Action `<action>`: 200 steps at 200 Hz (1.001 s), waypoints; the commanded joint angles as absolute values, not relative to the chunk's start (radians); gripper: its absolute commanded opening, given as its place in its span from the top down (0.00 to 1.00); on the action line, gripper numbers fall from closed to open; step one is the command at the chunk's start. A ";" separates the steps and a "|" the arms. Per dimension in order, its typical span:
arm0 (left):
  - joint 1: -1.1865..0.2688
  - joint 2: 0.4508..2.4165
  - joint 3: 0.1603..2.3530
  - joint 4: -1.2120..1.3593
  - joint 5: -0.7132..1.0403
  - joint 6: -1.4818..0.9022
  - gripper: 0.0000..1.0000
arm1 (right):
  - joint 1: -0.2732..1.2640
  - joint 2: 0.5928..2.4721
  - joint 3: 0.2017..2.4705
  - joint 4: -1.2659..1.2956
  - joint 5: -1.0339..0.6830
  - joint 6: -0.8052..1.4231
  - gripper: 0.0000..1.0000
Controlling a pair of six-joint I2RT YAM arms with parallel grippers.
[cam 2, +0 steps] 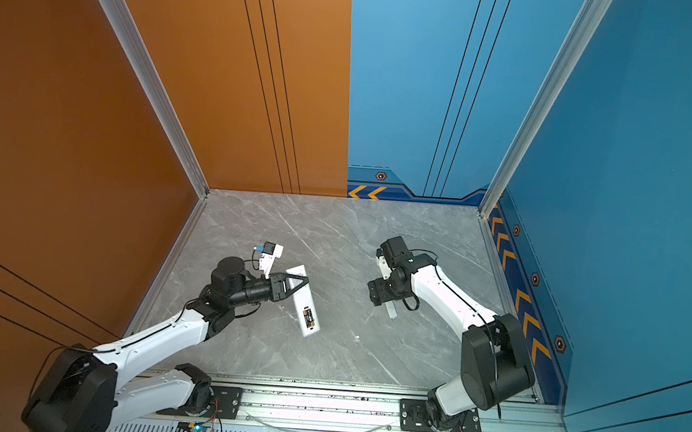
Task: Load the batteries into the remote control
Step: 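Lower the open right gripper and close it on the white battery cover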
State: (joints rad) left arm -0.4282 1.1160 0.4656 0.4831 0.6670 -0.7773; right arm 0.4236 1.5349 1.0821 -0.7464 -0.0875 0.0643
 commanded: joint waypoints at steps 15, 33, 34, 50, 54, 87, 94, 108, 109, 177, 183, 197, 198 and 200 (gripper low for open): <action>-0.440 1.091 0.458 0.480 0.649 -0.744 1.00 | 0.411 1.595 1.116 -0.726 -0.094 0.059 0.12; -0.444 1.092 0.459 0.480 0.648 -0.741 1.00 | 0.407 1.622 1.126 -0.723 -0.086 0.053 0.12; -0.444 1.092 0.460 0.480 0.648 -0.741 1.00 | 0.407 1.624 1.126 -0.724 -0.086 0.053 0.12; -0.448 1.092 0.460 0.480 0.647 -0.739 1.00 | 0.401 1.648 1.134 -0.721 -0.087 0.046 0.13; -0.449 1.091 0.460 0.480 0.648 -0.738 1.00 | 0.398 1.654 1.135 -0.720 -0.089 0.045 0.13; -0.454 1.089 0.461 0.479 0.646 -0.730 1.00 | 0.384 1.689 1.137 -0.716 -0.104 0.038 0.16; -0.456 1.089 0.460 0.477 0.644 -0.727 1.00 | 0.383 1.696 1.138 -0.716 -0.107 0.038 0.16; -0.458 1.089 0.462 0.472 0.643 -0.724 1.00 | 0.381 1.710 1.141 -0.716 -0.112 0.037 0.17; -0.459 1.089 0.462 0.471 0.643 -0.724 1.00 | 0.381 1.710 1.141 -0.716 -0.112 0.037 0.17; -0.469 1.091 0.470 0.468 0.644 -0.723 1.00 | 0.369 1.752 1.139 -0.715 -0.133 0.035 0.28; -0.469 1.089 0.469 0.468 0.644 -0.721 1.00 | 0.367 1.757 1.139 -0.714 -0.133 0.035 0.29; -0.469 1.088 0.470 0.468 0.645 -0.721 1.00 | 0.364 1.763 1.141 -0.715 -0.134 0.037 0.31; -0.469 1.088 0.470 0.469 0.645 -0.721 1.00 | 0.364 1.764 1.140 -0.715 -0.134 0.037 0.31; -0.469 1.088 0.470 0.468 0.644 -0.721 1.00 | 0.364 1.764 1.141 -0.715 -0.135 0.035 0.31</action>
State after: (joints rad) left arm -0.4591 1.1107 0.4652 0.4583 0.6533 -0.7410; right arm 0.3733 1.7481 1.1206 -0.7204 -0.1184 0.0422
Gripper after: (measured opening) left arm 0.206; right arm 0.697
